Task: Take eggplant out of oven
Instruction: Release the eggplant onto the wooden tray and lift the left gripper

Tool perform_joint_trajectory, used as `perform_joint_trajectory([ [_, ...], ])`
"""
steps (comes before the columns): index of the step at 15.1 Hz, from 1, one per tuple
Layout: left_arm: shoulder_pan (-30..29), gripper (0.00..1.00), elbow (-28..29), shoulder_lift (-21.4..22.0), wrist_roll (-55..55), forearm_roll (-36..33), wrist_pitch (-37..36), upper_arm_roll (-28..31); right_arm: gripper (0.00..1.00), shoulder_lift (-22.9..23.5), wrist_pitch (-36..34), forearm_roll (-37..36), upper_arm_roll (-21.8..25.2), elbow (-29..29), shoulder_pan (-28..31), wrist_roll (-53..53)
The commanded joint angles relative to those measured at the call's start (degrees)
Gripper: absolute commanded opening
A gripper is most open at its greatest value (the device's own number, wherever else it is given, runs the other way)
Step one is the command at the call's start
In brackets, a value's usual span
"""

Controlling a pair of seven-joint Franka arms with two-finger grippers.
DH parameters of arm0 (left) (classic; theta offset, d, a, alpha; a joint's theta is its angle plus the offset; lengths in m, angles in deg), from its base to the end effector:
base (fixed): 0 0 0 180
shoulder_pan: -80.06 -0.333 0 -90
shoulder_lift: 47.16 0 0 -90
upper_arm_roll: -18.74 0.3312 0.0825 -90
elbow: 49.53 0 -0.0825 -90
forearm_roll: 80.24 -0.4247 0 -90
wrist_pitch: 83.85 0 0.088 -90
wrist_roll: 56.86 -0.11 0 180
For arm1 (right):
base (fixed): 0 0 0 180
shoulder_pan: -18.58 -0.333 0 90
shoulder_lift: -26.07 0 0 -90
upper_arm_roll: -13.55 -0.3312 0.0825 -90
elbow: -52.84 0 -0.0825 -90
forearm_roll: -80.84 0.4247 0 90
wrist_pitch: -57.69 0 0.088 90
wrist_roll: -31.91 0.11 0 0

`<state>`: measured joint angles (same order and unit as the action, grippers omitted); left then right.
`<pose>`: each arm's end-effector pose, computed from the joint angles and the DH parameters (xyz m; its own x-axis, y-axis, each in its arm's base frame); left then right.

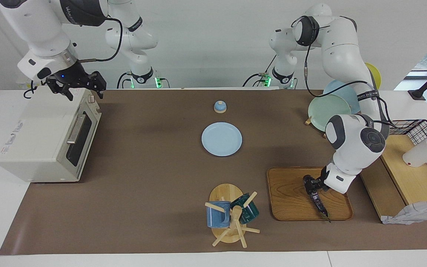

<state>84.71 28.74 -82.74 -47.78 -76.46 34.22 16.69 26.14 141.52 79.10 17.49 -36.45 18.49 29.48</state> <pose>0.7724 -0.0887 0.3553 0.9950 0.0804 0.0586 0.0748 -0.9930 0.0915 0.5821 -0.0428 0.6334 0.9948 -0.0278 -0.0975 -0.0253 -0.9993 0.0263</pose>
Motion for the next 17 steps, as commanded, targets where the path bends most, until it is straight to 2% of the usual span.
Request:
perform_joint_trajectory([
  [1, -2.00, 1.00, 0.74, 7.26, -0.64, -0.10, -6.07, -0.32, 1.00, 1.25, -0.25, 1.04, -0.43, 2.20, 0.53, 1.90],
  [8, -2.63, 1.00, 0.83, 23.26, -0.46, -0.89, -27.25, -0.24, 1.00, 1.07, -0.42, 1.83, -0.43, 1.85, 1.84, 1.82],
  [11, -2.63, 1.00, 1.36, 27.57, -0.81, -1.93, -32.54, -0.41, 1.00, 1.07, -0.69, 1.83, -0.43, 1.94, 1.67, 1.90],
  [12, -2.37, 1.00, 2.66, 28.80, -0.99, -2.29, -33.68, -0.41, 1.00, 1.07, -0.60, 1.83, -0.43, 1.94, 1.67, 1.90],
  [14, -1.84, 1.00, 8.79, 33.10, -3.18, -2.38, -34.13, -0.33, 1.00, 1.07, -0.51, 1.83, -0.43, 2.02, 1.67, 1.90],
  [17, -1.75, 1.00, 16.37, 37.51, -3.54, -2.47, -31.25, -0.41, 1.00, 1.16, -0.16, 1.83, -0.43, 2.02, 1.76, 1.99],
])
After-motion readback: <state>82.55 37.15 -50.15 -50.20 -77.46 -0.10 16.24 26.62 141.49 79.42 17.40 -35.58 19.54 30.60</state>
